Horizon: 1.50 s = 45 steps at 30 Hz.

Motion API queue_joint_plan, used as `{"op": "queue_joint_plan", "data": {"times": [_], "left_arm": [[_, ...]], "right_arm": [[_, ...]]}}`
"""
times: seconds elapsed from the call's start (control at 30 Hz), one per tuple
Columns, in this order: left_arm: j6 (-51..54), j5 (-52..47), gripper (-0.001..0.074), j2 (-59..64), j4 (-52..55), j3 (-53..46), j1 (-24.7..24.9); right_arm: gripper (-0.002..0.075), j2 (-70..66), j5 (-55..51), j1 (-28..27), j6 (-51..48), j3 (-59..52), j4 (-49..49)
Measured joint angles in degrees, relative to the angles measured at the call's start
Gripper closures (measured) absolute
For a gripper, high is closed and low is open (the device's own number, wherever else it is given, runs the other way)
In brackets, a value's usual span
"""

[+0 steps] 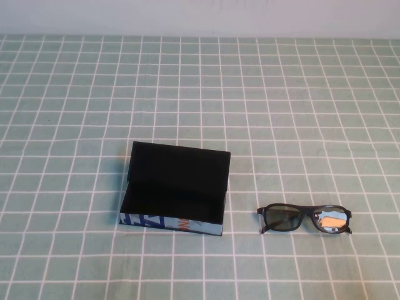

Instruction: Return glasses to glasses case

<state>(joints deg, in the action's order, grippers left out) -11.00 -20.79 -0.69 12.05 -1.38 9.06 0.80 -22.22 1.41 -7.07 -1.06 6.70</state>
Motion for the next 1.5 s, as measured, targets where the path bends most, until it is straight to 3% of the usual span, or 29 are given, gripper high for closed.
{"op": "queue_joint_plan", "data": {"times": [1.17,1.3,1.5], "left_arm": [[0.0,1.9,0.0733,0.0,0.0,-0.1,0.0],[-0.3,7.8,0.0734,0.0,0.0,-0.1,0.0],[-0.6,26.9,0.0733,0.0,0.0,-0.1,0.0]], "right_arm": [[0.0739,0.0,3.7,0.0,0.0,-0.5,1.7],[0.0739,0.0,9.9,0.0,0.0,-0.5,1.9],[0.0739,0.0,21.5,0.0,0.0,-0.5,2.0]]}}
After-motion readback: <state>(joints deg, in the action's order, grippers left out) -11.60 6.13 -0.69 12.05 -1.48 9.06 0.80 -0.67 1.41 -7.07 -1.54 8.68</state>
